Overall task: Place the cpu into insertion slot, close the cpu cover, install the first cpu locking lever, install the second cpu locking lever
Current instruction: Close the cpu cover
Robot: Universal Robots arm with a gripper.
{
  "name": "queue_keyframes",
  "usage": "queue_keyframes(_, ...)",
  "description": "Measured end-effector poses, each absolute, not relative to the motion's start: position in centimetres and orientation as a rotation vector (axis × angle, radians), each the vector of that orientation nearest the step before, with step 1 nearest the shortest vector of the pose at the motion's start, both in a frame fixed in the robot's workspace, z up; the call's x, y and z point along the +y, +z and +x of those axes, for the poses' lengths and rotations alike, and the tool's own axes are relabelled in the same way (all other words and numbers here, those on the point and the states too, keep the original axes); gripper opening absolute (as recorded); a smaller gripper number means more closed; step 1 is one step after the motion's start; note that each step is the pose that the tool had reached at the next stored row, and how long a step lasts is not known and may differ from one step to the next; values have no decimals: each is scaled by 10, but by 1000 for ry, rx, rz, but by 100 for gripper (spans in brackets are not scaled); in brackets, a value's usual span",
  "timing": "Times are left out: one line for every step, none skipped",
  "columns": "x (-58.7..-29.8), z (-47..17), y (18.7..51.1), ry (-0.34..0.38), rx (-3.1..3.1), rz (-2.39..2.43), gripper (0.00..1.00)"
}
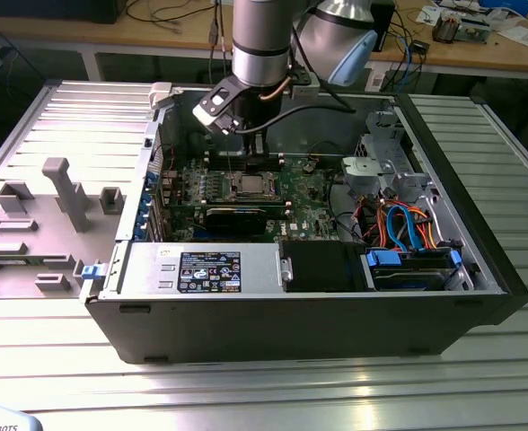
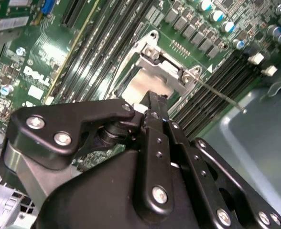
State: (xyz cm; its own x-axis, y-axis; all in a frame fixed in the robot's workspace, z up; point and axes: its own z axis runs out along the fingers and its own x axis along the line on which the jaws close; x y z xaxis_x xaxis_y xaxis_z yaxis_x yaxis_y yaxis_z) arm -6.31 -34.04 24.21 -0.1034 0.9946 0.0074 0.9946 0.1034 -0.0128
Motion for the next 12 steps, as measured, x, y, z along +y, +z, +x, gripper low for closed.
queue_keyframes(-340,-64,241,7,-2323,-2094,11)
queue_keyframes(-340,-66,239,7,-2323,-2093,11)
queue_keyframes(-340,-67,237,6,-2323,-2093,11)
queue_keyframes(-340,-68,236,6,-2323,-2093,11)
queue_keyframes(-340,-69,234,6,-2323,-2093,11)
queue_keyframes(-340,-70,233,6,-2322,-2094,11)
queue_keyframes(-340,-70,232,6,-2314,-2103,11)
queue_keyframes(-340,-71,231,6,-2302,-2116,11)
queue_keyframes(-340,-73,229,5,-2301,-2117,11)
queue_keyframes(-340,-76,227,4,-2301,-2116,11)
queue_keyframes(-340,-77,225,4,-2300,-2116,11)
queue_keyframes(-340,-77,224,3,-2300,-2116,11)
